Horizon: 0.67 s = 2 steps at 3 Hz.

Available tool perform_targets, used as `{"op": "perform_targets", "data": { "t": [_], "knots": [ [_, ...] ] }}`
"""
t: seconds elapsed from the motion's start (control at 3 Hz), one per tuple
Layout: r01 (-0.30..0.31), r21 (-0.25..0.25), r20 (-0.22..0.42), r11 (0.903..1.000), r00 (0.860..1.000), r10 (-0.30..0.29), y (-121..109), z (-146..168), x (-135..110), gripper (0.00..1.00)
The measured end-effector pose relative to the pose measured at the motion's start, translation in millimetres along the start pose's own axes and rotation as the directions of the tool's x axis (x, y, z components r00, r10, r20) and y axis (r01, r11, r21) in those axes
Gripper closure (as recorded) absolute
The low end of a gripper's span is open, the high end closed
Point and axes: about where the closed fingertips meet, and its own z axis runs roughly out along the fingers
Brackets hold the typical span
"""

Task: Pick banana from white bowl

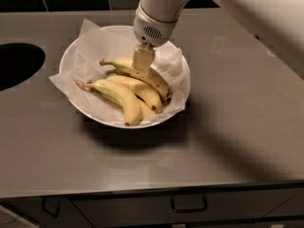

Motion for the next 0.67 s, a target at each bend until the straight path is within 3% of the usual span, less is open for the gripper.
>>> {"op": "perform_targets", "data": {
  "t": [0.67],
  "knots": [
    [-0.006,-0.024,-0.013,0.9997,1.0,0.006,-1.6,15.7,1.8,0.47]
  ]
}}
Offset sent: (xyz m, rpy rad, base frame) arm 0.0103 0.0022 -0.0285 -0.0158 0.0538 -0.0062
